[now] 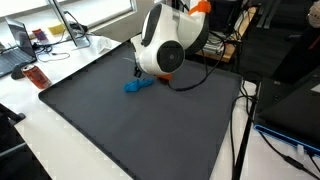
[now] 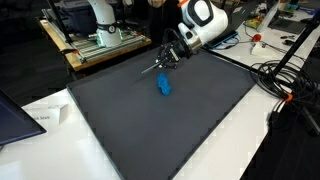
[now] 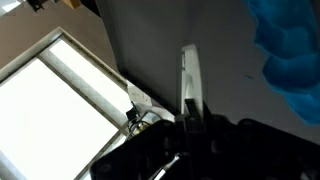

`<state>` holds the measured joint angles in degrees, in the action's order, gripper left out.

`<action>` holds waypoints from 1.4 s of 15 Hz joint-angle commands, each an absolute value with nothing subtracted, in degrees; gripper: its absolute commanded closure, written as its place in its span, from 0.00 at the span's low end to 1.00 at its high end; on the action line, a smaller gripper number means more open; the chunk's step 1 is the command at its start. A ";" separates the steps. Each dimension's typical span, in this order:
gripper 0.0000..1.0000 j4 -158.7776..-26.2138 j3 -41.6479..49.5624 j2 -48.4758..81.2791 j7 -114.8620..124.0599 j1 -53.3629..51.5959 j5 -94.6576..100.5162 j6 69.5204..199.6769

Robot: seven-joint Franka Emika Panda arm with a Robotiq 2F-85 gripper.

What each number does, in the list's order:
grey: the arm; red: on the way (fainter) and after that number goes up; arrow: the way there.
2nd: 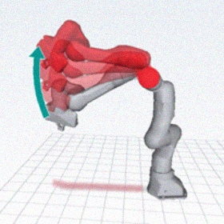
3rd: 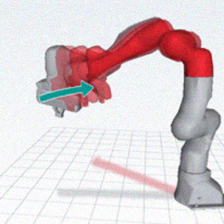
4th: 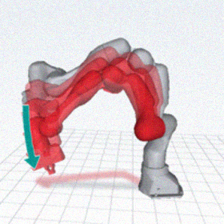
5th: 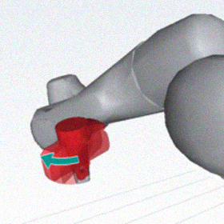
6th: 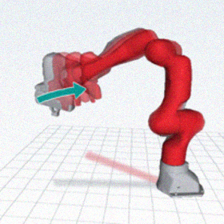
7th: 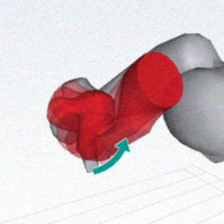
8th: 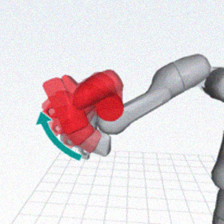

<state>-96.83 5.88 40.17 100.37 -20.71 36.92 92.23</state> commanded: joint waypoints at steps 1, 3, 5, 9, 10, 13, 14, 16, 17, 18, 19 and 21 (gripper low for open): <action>0.99 -96.94 4.55 38.12 102.30 -20.92 40.35 88.26; 0.99 -98.08 3.31 36.10 100.88 -20.35 41.31 88.29; 0.99 -99.64 2.19 33.58 100.09 -19.89 42.31 89.52; 0.99 -102.60 -0.10 29.75 97.52 -18.59 43.70 93.52; 0.99 -103.63 -0.30 28.92 97.44 -18.36 44.39 94.50; 0.99 -108.64 -0.94 25.45 98.28 -17.66 47.93 99.90; 0.99 -110.47 -1.27 24.36 98.16 -17.05 48.64 102.25; 0.99 -114.02 -1.73 22.42 98.39 -15.80 50.18 107.75; 0.99 -115.94 -1.77 21.39 98.90 -15.26 51.26 110.83; 0.99 -117.57 -1.80 20.55 99.27 -14.71 52.34 113.63; 0.99 -119.19 -1.73 19.62 99.63 -14.12 53.18 116.30; 0.99 -122.00 -1.49 18.05 100.55 -13.15 55.12 120.56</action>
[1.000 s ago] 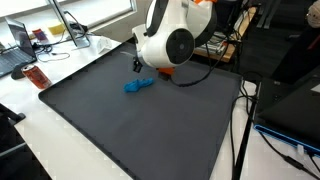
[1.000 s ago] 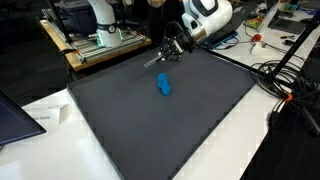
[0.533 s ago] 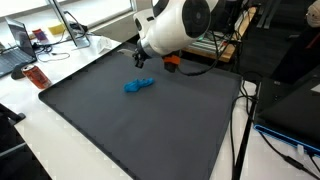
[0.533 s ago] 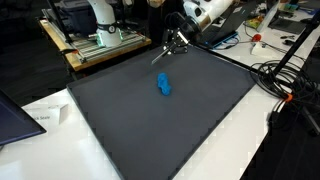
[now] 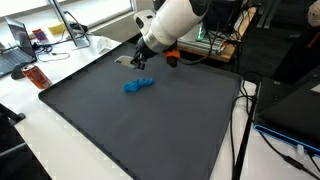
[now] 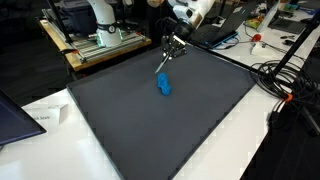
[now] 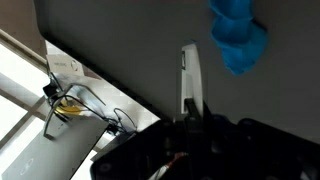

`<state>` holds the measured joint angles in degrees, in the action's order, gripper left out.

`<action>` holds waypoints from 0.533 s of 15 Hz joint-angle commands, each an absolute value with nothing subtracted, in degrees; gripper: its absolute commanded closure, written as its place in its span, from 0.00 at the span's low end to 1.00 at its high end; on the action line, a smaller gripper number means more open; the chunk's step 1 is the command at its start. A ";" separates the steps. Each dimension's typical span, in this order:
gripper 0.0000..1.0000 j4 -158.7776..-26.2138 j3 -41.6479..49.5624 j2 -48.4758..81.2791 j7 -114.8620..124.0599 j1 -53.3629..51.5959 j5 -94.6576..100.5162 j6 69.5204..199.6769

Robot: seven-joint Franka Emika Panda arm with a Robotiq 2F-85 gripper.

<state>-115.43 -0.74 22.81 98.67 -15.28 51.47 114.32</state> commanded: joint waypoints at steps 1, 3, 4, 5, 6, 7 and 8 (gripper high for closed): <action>0.99 -123.32 -1.35 17.21 101.13 -12.72 56.23 122.34; 0.99 -125.67 -1.12 15.68 102.69 -12.15 59.33 125.07; 0.99 -126.58 -1.14 15.01 103.51 -11.82 60.81 126.17; 0.99 -127.67 -1.10 14.21 104.95 -11.65 63.28 127.33; 0.99 -128.47 -1.24 13.54 105.88 -11.34 64.94 128.28; 0.99 -129.29 -1.47 12.90 106.52 -10.88 66.44 129.83; 0.99 -129.92 -1.47 12.30 107.86 -10.63 68.55 131.24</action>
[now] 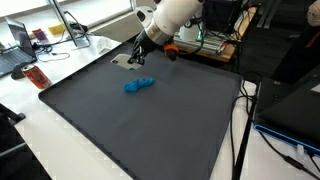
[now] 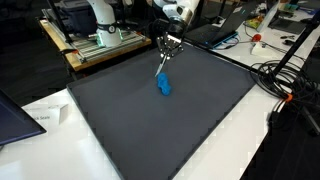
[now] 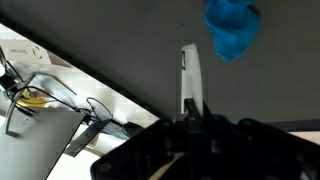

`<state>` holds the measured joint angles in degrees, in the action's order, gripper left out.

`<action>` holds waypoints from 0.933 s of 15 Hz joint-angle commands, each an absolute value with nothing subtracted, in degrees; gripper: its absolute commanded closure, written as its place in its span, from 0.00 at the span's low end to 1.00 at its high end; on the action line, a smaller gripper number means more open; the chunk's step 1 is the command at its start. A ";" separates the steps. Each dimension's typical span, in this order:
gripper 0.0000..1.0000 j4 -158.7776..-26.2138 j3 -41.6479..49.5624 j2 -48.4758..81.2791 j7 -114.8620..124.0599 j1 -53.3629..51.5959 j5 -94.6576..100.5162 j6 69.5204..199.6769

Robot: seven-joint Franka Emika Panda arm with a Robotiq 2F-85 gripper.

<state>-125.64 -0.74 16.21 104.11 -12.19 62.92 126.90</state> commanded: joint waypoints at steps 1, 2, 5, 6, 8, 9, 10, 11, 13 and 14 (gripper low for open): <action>0.99 -130.54 -1.52 11.72 108.85 -10.34 70.61 132.90; 0.99 -130.94 -1.65 11.36 109.25 -9.93 71.96 134.25; 0.99 -131.71 -1.64 10.66 110.70 -8.69 75.94 138.73; 0.99 -131.82 -1.60 10.51 111.06 -8.30 77.22 140.21; 0.99 -132.03 -1.49 10.23 112.33 -7.58 80.98 143.36; 0.99 -132.15 -1.53 10.19 112.48 -7.00 82.44 145.44; 0.99 -132.21 -1.54 10.20 112.56 -6.38 83.64 147.82; 0.99 -132.19 -1.52 10.28 112.56 -5.86 84.47 149.77; 0.99 -132.28 -0.14 10.56 111.02 -5.89 84.24 154.69; 0.99 -132.35 -0.02 10.71 109.92 -5.42 83.15 157.26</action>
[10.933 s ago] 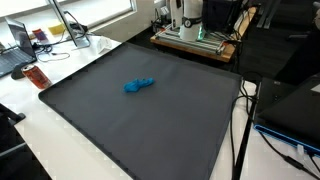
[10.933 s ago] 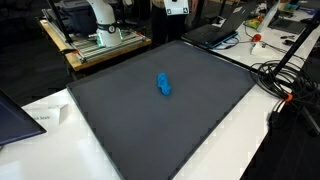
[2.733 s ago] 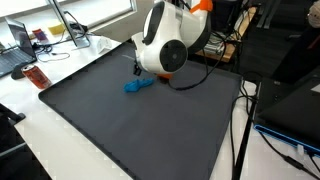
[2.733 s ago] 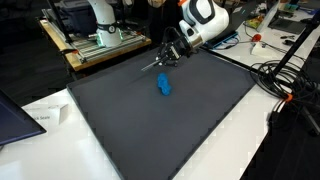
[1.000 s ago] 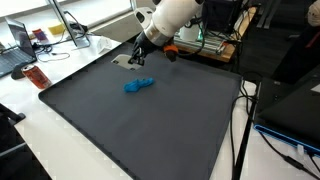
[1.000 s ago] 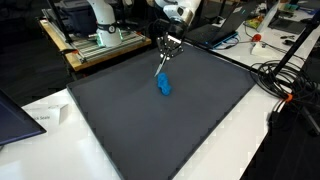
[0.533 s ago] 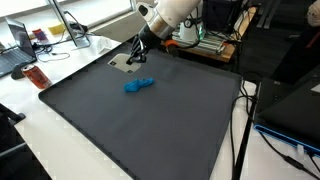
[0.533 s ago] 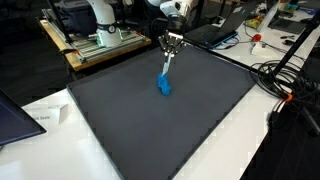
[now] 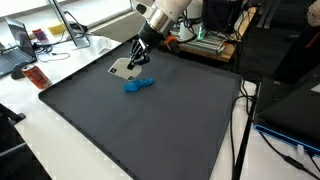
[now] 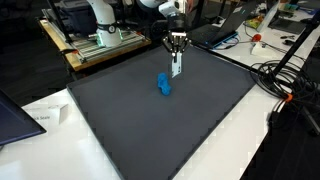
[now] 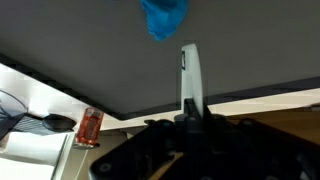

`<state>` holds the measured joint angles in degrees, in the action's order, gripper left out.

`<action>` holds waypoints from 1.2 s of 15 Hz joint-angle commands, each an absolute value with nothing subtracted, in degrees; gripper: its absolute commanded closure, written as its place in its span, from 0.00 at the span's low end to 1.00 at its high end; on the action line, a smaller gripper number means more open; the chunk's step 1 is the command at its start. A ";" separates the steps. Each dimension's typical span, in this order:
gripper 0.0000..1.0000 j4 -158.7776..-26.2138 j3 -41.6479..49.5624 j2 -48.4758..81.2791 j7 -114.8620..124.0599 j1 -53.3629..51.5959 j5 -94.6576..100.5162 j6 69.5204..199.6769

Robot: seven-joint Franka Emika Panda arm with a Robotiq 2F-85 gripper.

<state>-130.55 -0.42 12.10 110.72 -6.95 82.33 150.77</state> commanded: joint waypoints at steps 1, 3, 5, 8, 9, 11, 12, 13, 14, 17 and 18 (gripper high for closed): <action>0.99 -132.60 0.05 10.73 108.71 -4.99 81.87 159.49; 0.99 -133.74 -0.06 10.56 105.00 -3.92 78.90 164.70; 0.99 -134.95 -0.33 10.49 101.47 -2.98 76.02 168.05; 0.99 -136.99 -0.91 10.20 94.81 -1.83 69.16 170.22; 0.99 -137.67 -1.24 10.10 92.28 -1.46 66.59 170.73; 0.99 -138.95 -2.33 9.95 86.62 -0.62 60.78 171.04; 0.99 -139.66 -3.21 9.80 83.40 -0.03 57.40 171.20; 0.99 -140.28 -4.20 9.52 80.43 0.55 54.11 171.28; 0.99 -140.78 -5.27 9.09 77.73 1.16 50.73 171.14; 0.99 -142.25 -6.40 8.15 67.34 0.53 37.55 171.20; 0.99 -142.39 -6.92 7.71 64.30 0.35 33.17 170.72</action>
